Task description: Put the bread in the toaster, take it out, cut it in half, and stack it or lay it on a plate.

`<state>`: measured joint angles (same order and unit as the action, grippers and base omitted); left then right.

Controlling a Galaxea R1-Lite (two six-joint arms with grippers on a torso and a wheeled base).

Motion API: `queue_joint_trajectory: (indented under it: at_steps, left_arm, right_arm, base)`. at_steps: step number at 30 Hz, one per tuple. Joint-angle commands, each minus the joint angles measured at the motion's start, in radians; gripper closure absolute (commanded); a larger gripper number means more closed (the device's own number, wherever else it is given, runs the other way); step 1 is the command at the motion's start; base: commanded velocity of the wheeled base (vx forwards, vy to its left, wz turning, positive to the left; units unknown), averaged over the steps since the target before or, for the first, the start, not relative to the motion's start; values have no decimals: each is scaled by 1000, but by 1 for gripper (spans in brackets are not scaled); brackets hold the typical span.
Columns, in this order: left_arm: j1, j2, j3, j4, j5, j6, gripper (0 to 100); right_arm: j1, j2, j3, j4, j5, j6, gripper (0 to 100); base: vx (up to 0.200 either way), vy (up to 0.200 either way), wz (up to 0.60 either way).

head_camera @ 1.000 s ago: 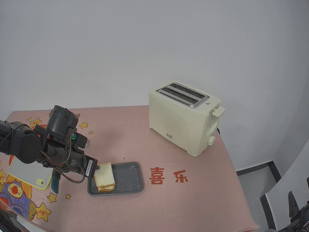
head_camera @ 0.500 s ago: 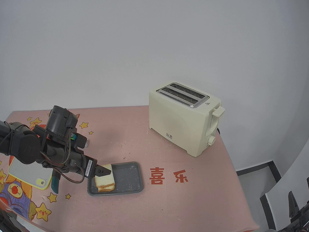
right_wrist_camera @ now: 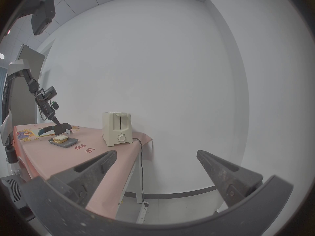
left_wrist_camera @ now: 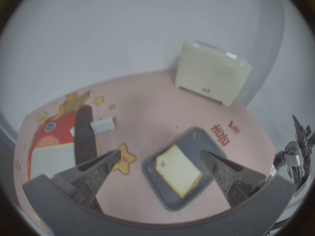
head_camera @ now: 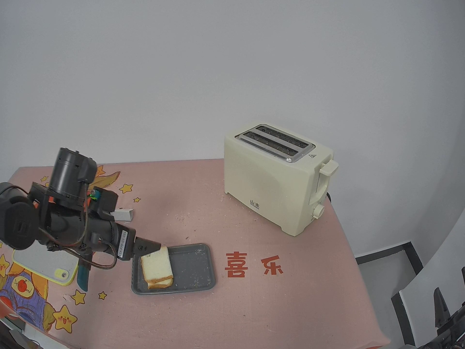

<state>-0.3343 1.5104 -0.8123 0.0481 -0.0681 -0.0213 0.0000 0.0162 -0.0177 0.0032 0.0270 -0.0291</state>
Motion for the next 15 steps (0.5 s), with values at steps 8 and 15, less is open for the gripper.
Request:
queue_joint_trajectory:
  at_steps: [8, 15]
  left_arm:
    - [6, -642, 315, -323, 137, 18, 0]
    - [21, -972, 576, -318, 157, 15, 0]
  right_arm:
    - [0, -4, 16, 0, 1, 0, 0]
    - [0, -4, 16, 0, 1, -2, 0]
  base:
    - [0, 0, 0]
    - [0, 0, 0]
